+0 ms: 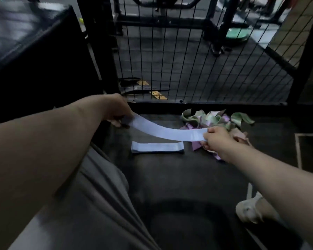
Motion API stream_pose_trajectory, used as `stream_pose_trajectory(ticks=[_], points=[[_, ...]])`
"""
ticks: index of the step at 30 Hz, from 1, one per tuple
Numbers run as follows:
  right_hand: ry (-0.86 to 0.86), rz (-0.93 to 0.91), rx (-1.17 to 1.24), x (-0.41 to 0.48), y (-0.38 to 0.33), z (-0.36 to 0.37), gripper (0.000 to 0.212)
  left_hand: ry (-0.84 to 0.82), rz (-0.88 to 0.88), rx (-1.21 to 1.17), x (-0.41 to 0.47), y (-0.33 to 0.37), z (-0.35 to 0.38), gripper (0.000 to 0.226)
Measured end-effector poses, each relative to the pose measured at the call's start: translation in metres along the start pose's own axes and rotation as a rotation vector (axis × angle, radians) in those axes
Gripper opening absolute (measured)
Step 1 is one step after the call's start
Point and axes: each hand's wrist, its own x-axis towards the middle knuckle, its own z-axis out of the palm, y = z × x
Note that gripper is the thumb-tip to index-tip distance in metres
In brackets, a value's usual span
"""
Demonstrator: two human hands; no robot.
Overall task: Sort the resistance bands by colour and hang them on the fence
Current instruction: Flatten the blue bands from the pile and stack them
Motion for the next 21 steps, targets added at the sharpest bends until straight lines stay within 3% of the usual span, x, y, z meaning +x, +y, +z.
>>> stream_pose_trajectory(ticks=[8,16,21], points=[[-0.150,-0.019,-0.139,0.124,0.033,0.055,0.017,-0.271,-0.074,0.135,0.120,-0.004,0.018,0.012],[-0.260,-0.096,-0.184,0.188,0.072,0.093,0.010,-0.311,-0.232,0.078,0.198,-0.093,0.117,0.011],[-0.219,-0.174,-0.207,0.191,0.097,0.103,0.012,-0.258,-0.186,0.033,0.203,-0.111,0.156,0.018]])
